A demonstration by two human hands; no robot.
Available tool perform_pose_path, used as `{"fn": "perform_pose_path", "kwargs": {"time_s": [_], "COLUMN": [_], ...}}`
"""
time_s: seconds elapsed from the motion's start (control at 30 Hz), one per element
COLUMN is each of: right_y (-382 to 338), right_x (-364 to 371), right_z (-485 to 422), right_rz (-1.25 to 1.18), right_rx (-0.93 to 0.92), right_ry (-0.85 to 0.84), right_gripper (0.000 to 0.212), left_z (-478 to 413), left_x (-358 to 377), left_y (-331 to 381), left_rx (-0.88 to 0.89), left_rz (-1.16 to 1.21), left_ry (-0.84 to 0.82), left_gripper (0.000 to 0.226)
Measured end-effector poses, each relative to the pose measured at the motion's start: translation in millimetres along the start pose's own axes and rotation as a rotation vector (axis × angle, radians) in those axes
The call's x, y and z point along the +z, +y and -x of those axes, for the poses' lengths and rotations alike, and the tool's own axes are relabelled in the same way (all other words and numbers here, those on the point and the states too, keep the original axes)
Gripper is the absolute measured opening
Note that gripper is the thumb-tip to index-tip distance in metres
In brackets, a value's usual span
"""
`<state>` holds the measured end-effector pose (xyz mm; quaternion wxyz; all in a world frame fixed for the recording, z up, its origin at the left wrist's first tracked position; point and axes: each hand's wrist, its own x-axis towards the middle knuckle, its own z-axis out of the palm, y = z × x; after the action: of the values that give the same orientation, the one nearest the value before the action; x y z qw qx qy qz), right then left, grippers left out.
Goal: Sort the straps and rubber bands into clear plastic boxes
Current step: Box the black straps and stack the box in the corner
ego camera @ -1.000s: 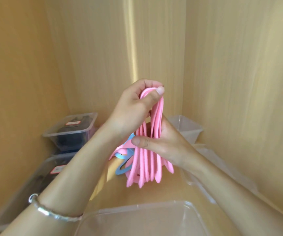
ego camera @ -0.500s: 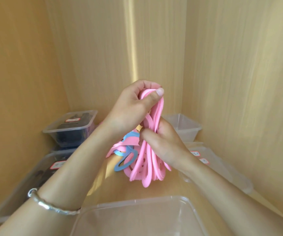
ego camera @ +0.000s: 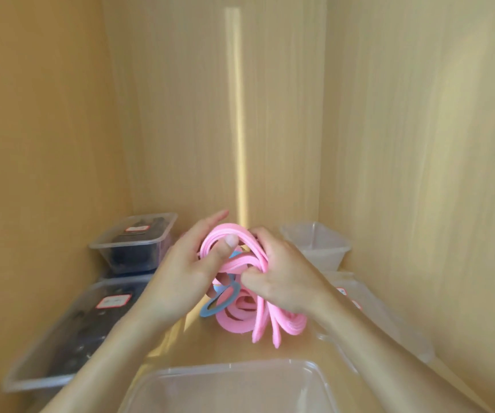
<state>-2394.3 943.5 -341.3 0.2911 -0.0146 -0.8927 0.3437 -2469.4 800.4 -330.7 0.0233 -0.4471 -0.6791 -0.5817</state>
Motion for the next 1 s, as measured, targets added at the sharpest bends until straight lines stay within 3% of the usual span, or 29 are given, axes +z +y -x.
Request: {"fn": "perform_pose_path", "kwargs": {"time_s": [0.33, 0.53, 0.7, 0.83, 1.0], "right_y": [-5.4, 0.2, 1.4, 6.7, 7.1], "right_x": [11.6, 9.8, 18.5, 21.7, 20.9], "right_z": [-0.7, -2.4, -1.4, 1.5, 2.0], "right_rz": [0.053, 0.044, 0.081, 0.042, -0.028], "right_rx": [0.015, 0.045, -0.018, 0.006, 0.06], "right_ry": [-0.072, 0.076, 0.016, 0.067, 0.163], "right_gripper": [0.045, 0.041, 0.038, 0.007, 0.013], "left_z": [7.5, 6.8, 5.3, 3.8, 5.3], "left_x": [1.1, -2.6, -8.6, -15.6, -13.3], "left_y": [-1.2, -0.4, -3.9, -3.3, -6.7], "left_rx": [-0.051, -0.055, -0.043, -0.033, -0.085], "left_rz": [0.32, 0.402, 0.492, 0.592, 0.549], "left_ry": [0.237, 0.348, 0.377, 0.352, 0.249], "left_gripper": [0.017, 0.014, 0.011, 0.007, 0.013]}}
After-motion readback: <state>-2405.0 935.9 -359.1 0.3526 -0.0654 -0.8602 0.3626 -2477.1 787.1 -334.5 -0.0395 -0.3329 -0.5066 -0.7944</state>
